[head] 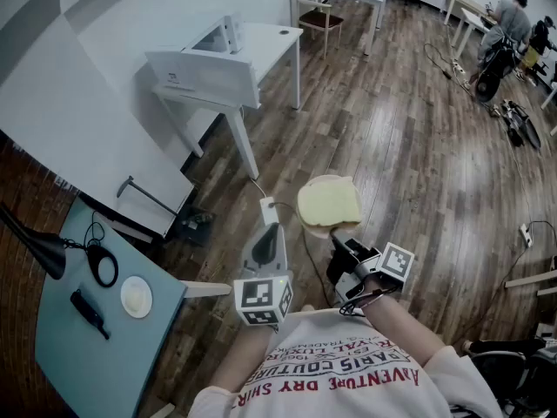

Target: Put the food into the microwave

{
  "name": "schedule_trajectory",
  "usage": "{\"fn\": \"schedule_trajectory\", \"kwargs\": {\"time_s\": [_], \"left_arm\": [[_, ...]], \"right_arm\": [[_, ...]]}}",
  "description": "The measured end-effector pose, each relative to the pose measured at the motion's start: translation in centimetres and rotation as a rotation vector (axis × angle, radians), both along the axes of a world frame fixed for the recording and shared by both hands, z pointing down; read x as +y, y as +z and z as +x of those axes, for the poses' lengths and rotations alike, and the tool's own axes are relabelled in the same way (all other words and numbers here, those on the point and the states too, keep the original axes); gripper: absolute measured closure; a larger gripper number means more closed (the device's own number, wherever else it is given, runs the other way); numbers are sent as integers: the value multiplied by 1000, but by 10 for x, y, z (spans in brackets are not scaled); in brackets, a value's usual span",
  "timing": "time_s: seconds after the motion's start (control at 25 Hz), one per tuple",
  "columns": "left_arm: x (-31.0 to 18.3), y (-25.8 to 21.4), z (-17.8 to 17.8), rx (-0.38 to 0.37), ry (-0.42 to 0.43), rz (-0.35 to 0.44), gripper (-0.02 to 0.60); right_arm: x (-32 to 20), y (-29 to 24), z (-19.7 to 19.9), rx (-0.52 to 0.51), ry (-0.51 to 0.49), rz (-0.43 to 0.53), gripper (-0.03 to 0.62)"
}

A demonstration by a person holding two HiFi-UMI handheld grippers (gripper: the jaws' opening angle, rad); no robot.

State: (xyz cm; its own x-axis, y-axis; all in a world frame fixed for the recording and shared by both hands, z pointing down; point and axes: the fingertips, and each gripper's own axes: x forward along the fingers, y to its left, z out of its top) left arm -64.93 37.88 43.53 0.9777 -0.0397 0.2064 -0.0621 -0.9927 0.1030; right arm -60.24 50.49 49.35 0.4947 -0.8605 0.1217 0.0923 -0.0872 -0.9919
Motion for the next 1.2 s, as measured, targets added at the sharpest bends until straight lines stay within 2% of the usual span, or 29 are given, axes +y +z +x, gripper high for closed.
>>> {"fn": "schedule_trajectory", "kwargs": {"time_s": [0.36,0.56,0.72,1.04,1.2], "left_arm": [[-3,6,5,7,-2,0,572],[-15,1,26,2,5,-20,572],[-16,9,30,-3,5,-30,572],[-14,15,85,-19,-26,-17,572],[-3,17,129,-26,-62,-4,572]], "right_arm": [[-4,4,2,-3,-16,6,569],[-15,-10,27,21,-20,-5,570],[-16,-11,32,36,-28,6,571],[-18,-1,89,7,-74,15,571],[-15,1,137,0,-123,30,571]]}}
